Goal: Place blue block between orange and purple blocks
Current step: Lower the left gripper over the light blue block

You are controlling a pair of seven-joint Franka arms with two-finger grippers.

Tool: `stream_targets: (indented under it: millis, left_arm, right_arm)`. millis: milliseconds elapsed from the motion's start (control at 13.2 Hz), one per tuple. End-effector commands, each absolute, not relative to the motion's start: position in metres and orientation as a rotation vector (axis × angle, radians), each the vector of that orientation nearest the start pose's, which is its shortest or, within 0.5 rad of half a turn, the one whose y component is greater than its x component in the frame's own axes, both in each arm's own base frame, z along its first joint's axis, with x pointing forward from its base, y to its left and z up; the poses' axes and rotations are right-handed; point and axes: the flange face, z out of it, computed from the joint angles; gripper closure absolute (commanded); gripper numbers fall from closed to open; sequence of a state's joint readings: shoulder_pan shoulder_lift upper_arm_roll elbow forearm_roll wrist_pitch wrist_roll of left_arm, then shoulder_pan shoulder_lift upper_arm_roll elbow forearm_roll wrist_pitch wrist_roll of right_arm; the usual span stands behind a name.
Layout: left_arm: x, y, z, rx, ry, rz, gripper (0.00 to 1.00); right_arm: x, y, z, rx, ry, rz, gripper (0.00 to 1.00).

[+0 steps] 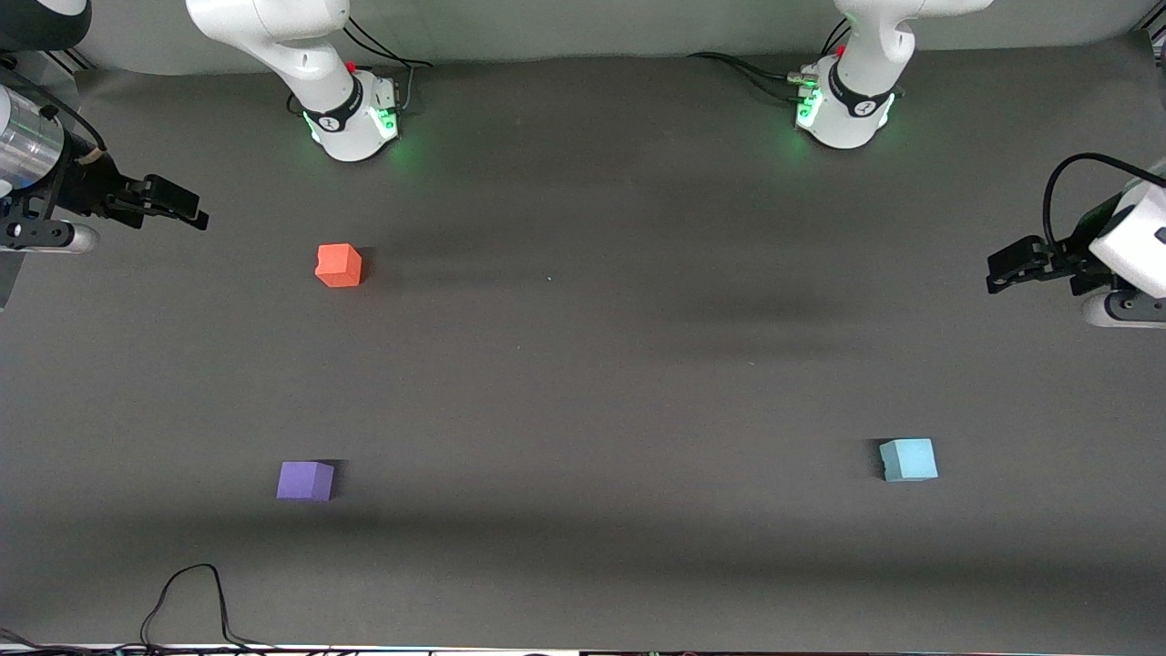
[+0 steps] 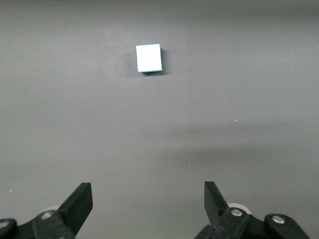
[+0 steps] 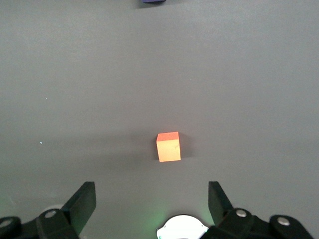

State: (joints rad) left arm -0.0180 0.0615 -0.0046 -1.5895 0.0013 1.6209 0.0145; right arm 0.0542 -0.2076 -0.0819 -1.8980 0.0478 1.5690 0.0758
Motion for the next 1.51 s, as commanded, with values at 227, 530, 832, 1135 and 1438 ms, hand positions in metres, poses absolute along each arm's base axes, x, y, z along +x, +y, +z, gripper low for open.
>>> stream_targets:
  millis: [227, 530, 832, 1135, 1438]
  left_arm:
    - [0.601, -0.010, 0.548, -3.146, 0.040, -0.007, 0.00]
    - [0.643, 0.002, 0.470, -3.146, 0.012, -0.022, 0.00]
    - [0.675, -0.001, 0.387, -3.146, 0.021, -0.048, 0.00]
    - [0.693, -0.005, 0.298, -3.143, 0.030, -0.055, 0.00]
    - [0.700, -0.002, 0.234, -3.141, 0.022, -0.106, 0.00]
  right_arm:
    - [0.481, -0.008, 0.578, -3.060, 0.157, 0.178, 0.00]
    - [0.483, -0.007, 0.581, -3.061, 0.154, 0.169, 0.00]
    - [0.483, -0.007, 0.580, -3.061, 0.154, 0.171, 0.00]
    - [0.482, -0.007, 0.581, -3.061, 0.154, 0.171, 0.00]
    - [0.482, -0.007, 0.581, -3.061, 0.154, 0.174, 0.00]
